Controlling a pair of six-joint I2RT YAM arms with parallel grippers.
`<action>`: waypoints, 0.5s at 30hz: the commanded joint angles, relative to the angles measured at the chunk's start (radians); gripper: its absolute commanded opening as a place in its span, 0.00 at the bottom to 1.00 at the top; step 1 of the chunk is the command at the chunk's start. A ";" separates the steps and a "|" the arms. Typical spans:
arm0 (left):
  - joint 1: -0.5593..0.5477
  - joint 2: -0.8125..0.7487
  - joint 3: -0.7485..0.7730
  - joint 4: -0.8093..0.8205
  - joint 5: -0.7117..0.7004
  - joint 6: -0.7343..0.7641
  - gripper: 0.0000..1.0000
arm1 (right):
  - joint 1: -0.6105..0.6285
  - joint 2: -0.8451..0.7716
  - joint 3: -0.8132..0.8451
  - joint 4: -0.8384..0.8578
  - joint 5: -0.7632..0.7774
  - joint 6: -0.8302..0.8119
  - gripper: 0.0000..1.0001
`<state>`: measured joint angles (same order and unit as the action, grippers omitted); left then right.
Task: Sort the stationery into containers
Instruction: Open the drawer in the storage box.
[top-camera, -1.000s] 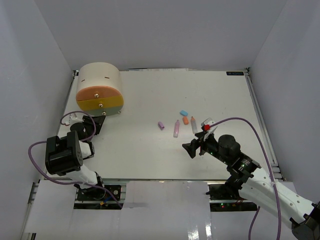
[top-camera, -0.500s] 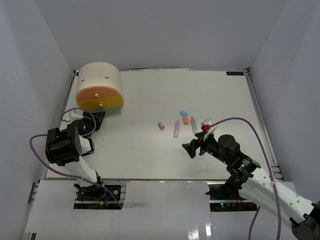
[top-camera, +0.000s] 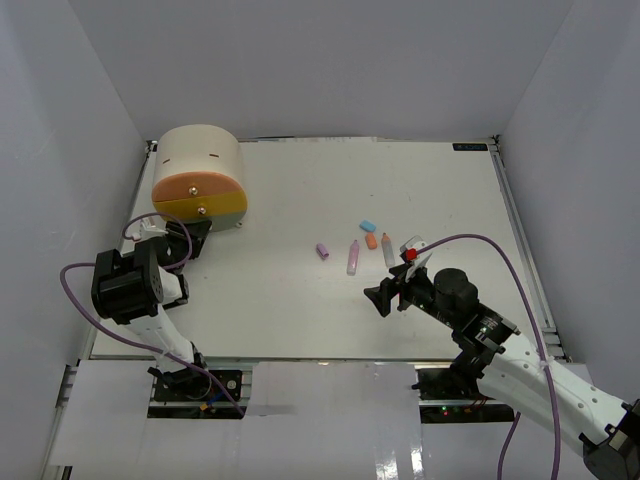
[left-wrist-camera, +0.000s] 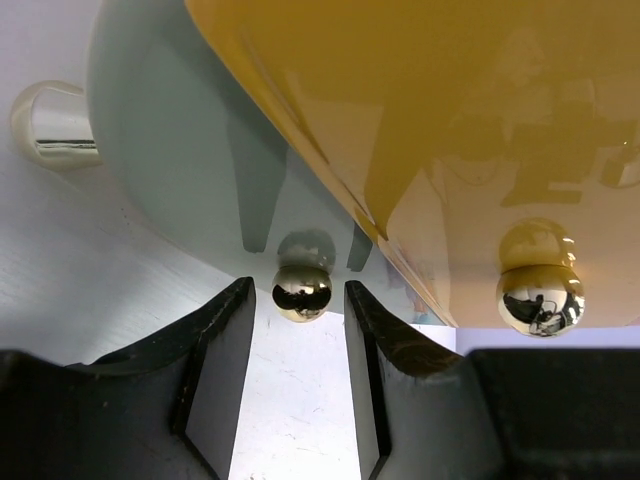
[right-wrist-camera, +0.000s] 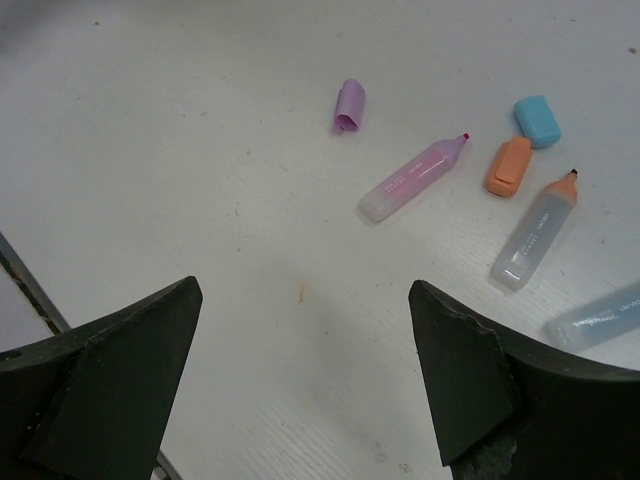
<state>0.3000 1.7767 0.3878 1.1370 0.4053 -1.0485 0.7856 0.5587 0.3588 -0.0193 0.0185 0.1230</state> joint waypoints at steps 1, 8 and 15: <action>0.004 0.000 0.022 0.035 0.018 -0.001 0.50 | 0.001 0.001 0.002 0.048 -0.008 -0.011 0.91; 0.004 0.004 0.022 0.053 0.021 -0.007 0.44 | 0.001 0.000 0.000 0.048 -0.008 -0.011 0.91; 0.004 -0.002 0.019 0.058 0.026 -0.004 0.33 | 0.001 0.000 0.000 0.048 -0.008 -0.011 0.91</action>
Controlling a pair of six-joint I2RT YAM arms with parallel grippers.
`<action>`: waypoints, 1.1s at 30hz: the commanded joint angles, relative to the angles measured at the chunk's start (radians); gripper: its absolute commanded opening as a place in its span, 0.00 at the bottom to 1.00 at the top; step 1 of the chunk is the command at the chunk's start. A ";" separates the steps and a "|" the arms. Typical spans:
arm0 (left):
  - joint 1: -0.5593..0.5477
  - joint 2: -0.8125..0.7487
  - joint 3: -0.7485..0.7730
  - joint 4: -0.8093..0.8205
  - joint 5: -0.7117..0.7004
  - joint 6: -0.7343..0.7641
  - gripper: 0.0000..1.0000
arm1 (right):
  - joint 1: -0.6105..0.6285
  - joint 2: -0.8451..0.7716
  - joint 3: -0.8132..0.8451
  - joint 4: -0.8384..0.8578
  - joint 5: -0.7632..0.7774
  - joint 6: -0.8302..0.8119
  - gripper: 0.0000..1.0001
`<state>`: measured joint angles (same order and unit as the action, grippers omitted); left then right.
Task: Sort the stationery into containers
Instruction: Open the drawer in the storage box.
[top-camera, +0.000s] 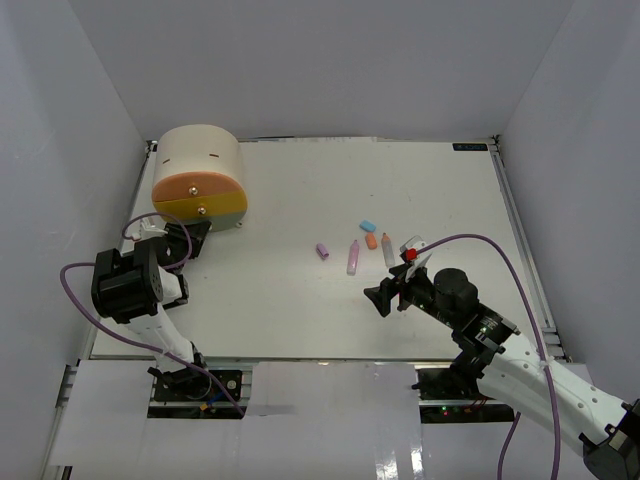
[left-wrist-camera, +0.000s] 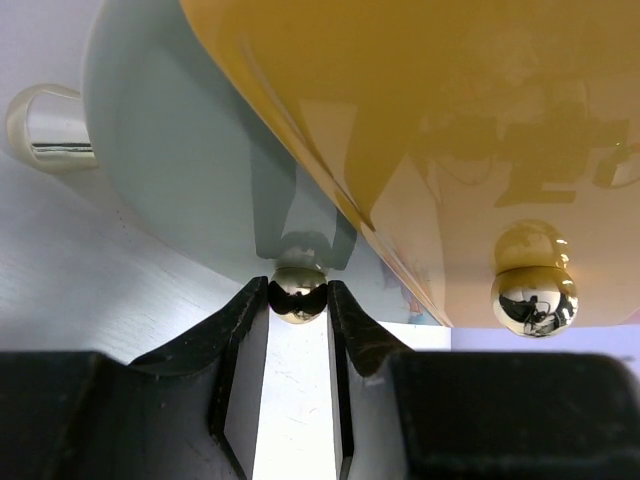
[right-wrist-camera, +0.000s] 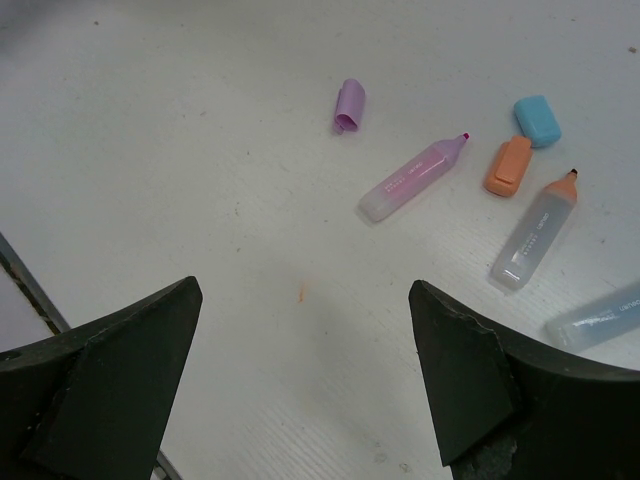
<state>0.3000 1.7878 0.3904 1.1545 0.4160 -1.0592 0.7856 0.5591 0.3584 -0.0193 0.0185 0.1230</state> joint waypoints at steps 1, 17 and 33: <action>0.004 -0.014 0.013 0.042 0.017 0.008 0.31 | 0.001 -0.002 0.001 0.048 -0.008 -0.011 0.91; 0.004 -0.197 -0.123 -0.064 0.003 0.034 0.26 | 0.001 -0.011 -0.001 0.048 -0.008 -0.011 0.91; 0.005 -0.419 -0.280 -0.206 -0.026 0.028 0.27 | 0.000 -0.002 -0.001 0.047 -0.006 -0.005 0.91</action>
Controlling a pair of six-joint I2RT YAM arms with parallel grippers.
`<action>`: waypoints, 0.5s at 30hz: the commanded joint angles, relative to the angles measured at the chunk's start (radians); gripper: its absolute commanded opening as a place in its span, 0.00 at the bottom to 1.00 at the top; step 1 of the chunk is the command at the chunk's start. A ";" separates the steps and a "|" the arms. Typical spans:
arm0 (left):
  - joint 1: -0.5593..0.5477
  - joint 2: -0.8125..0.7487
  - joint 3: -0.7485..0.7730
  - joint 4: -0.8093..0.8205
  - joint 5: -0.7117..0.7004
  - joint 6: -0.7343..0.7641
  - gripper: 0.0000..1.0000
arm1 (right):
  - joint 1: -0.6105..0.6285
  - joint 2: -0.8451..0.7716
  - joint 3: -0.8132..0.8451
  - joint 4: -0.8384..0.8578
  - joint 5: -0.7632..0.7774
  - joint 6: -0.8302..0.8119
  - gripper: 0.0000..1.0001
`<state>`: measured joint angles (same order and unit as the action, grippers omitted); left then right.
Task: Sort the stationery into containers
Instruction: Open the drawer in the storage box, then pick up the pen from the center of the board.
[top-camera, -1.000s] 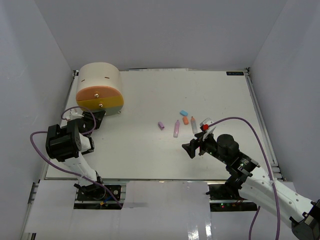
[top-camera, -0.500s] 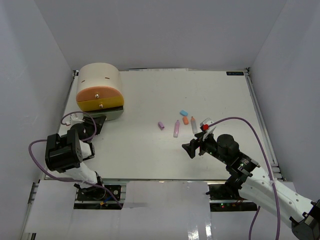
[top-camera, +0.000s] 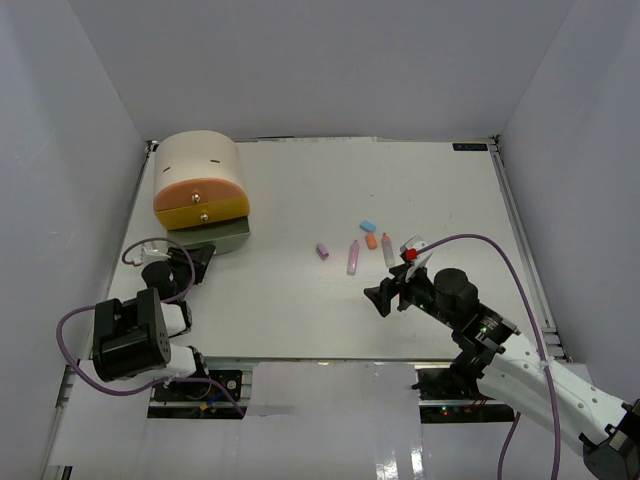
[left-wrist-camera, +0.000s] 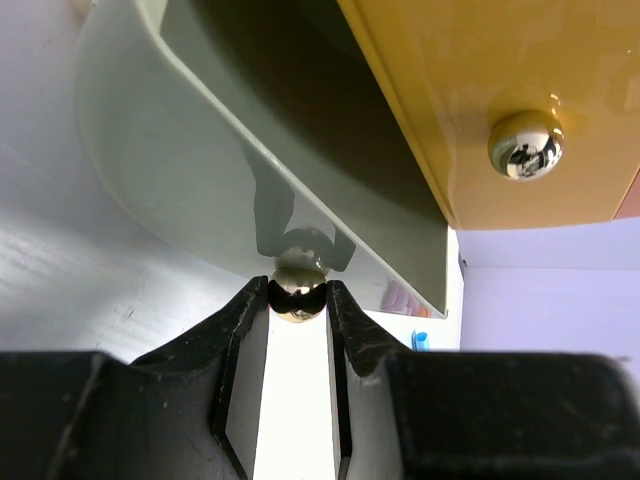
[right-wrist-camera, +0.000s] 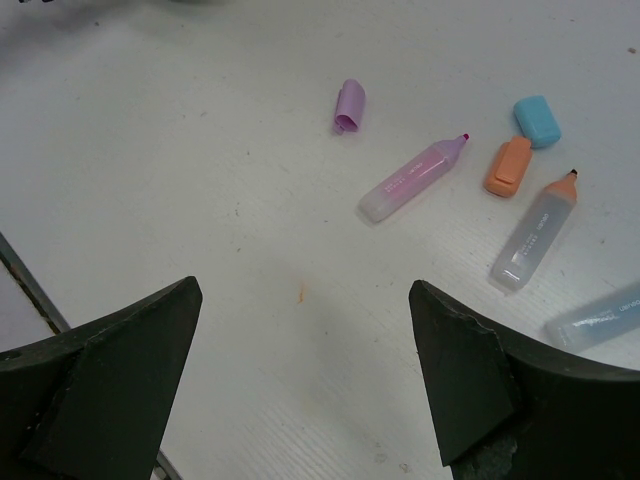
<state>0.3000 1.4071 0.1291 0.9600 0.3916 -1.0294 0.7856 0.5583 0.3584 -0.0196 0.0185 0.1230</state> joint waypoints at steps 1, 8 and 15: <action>0.005 -0.052 -0.022 -0.026 0.000 0.000 0.28 | 0.001 0.003 -0.001 0.049 -0.003 -0.003 0.91; 0.004 -0.106 -0.039 -0.069 -0.005 -0.009 0.32 | 0.000 0.020 0.004 0.038 -0.003 0.001 0.91; 0.004 -0.189 -0.046 -0.181 -0.036 -0.004 0.43 | 0.003 0.014 0.005 0.033 0.018 0.010 0.91</action>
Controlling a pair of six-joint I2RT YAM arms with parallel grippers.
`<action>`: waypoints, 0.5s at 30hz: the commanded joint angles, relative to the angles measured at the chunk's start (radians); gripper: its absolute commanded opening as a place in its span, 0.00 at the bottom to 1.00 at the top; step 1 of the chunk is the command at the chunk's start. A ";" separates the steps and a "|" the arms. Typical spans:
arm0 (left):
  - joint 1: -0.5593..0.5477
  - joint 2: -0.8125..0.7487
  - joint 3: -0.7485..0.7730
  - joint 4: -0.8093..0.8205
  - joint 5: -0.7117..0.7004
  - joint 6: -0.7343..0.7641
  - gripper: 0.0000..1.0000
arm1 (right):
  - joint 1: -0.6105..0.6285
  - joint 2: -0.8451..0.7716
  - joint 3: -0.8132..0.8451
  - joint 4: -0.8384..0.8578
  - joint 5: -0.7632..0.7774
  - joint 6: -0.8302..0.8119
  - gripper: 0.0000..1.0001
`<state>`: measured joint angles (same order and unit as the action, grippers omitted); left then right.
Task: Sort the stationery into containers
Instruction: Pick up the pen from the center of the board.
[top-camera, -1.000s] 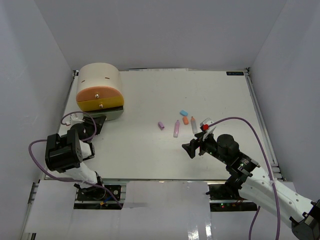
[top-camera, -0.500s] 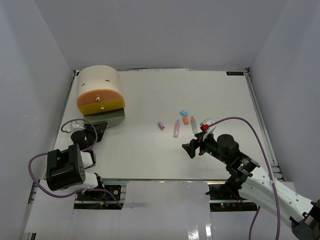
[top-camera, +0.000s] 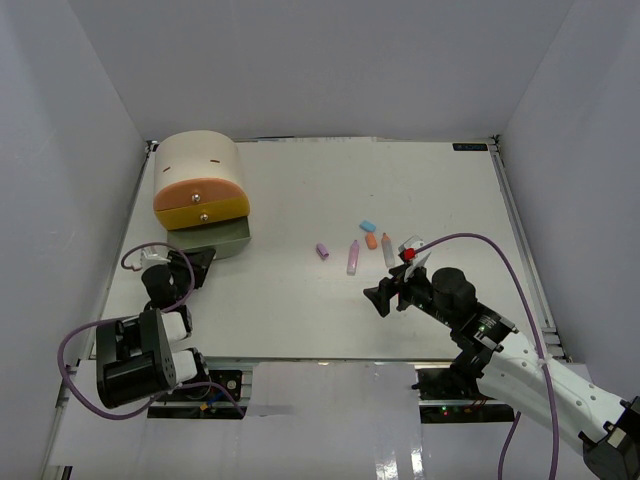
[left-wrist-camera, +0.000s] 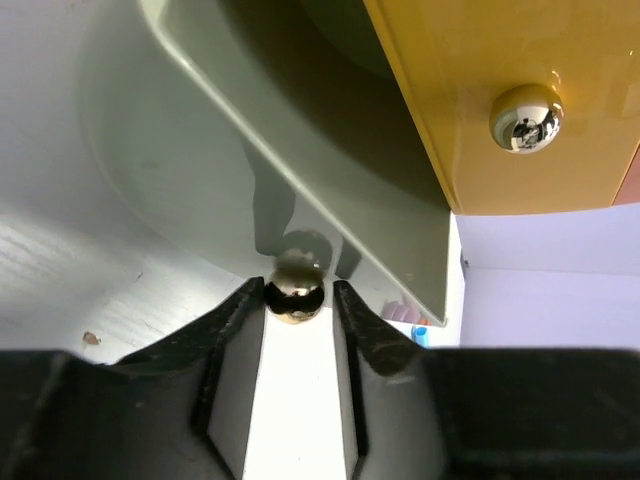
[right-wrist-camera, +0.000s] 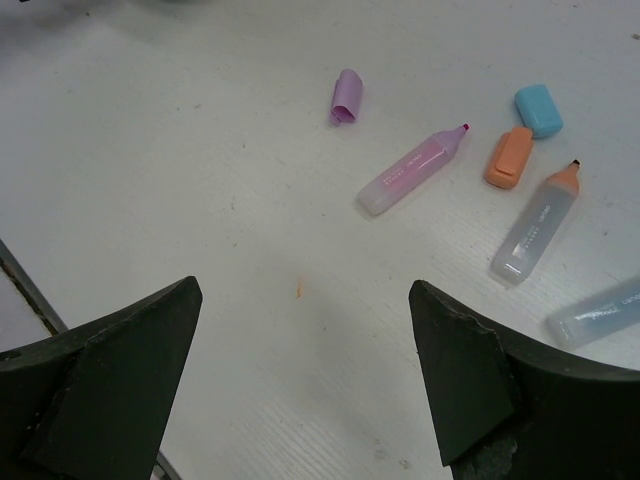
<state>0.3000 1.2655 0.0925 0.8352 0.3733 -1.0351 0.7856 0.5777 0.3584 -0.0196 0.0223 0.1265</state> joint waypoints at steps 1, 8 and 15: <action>0.005 -0.057 -0.011 -0.074 -0.019 0.001 0.45 | 0.001 -0.003 0.007 0.032 0.018 0.007 0.91; 0.004 -0.144 -0.010 -0.200 -0.039 -0.003 0.64 | 0.001 0.005 0.019 0.021 0.031 0.016 0.91; 0.004 -0.301 0.036 -0.454 -0.060 0.024 0.89 | 0.001 0.010 0.053 -0.028 0.091 0.033 0.90</action>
<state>0.3000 1.0237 0.0917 0.5343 0.3363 -1.0325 0.7856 0.5838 0.3603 -0.0387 0.0654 0.1398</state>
